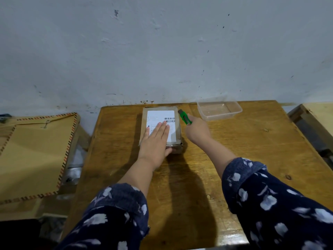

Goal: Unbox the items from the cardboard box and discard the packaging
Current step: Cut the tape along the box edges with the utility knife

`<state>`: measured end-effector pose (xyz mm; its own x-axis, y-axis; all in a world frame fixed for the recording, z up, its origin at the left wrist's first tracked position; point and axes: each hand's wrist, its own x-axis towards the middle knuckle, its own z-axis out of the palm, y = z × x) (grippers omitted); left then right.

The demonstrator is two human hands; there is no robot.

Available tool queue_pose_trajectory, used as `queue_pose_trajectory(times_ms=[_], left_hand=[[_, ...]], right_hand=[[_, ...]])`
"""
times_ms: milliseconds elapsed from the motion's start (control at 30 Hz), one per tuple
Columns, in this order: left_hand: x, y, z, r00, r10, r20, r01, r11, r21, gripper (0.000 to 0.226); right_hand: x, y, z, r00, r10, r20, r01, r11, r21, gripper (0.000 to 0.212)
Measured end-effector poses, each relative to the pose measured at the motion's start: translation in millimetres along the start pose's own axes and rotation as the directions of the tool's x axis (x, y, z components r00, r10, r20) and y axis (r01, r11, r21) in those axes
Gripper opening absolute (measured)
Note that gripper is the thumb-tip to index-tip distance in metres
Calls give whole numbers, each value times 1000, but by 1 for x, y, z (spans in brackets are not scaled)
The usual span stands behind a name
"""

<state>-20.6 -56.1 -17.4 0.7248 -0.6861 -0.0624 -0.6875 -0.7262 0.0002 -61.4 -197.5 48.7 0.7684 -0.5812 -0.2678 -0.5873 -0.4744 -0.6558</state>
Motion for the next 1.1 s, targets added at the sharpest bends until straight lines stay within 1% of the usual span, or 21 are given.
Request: queue_pose_trajectory(times_ms=[100, 200, 367, 500, 633, 767, 867, 933, 1033, 1100], left_hand=[[1, 0, 0, 1000, -5, 3, 5, 1000, -6, 78], [1, 1, 0, 1000, -10, 14, 10, 1000, 4, 78], [-1, 3, -2, 1000, -19, 14, 19, 1000, 6, 80], [0, 3, -1, 999, -29, 14, 29, 1000, 7, 82], [-1, 4, -3, 999, -29, 18, 29, 1000, -4, 81], [-4, 5, -2, 1000, -27, 8, 27, 1000, -15, 82], [-6, 4, -2, 1000, -18, 19, 19, 998, -52, 93], [-4, 1, -6, 1000, -24, -7, 23, 995, -95, 99], [8, -3, -12, 995, -97, -26, 91, 983, -157, 97], [17, -4, -12, 984, -174, 36, 178, 969, -172, 101]], right_hand=[[-7, 1, -5, 999, -40, 35, 42, 998, -53, 53], [-14, 1, -9, 997, -77, 30, 80, 990, -115, 50], [-30, 8, -5, 996, -75, 51, 82, 983, -164, 53], [-39, 14, 5, 994, -106, 24, 109, 969, -220, 54], [-29, 12, -4, 996, -80, -33, 74, 982, -173, 55], [-18, 9, -7, 997, -77, -15, 75, 987, -141, 56], [-11, 11, -1, 998, -63, -7, 62, 993, -100, 55], [-7, 13, 2, 999, -45, -7, 45, 998, -35, 53], [-3, 17, 2, 999, -52, 7, 52, 999, 6, 51], [0, 19, 1, 999, -46, 14, 45, 999, 10, 50]])
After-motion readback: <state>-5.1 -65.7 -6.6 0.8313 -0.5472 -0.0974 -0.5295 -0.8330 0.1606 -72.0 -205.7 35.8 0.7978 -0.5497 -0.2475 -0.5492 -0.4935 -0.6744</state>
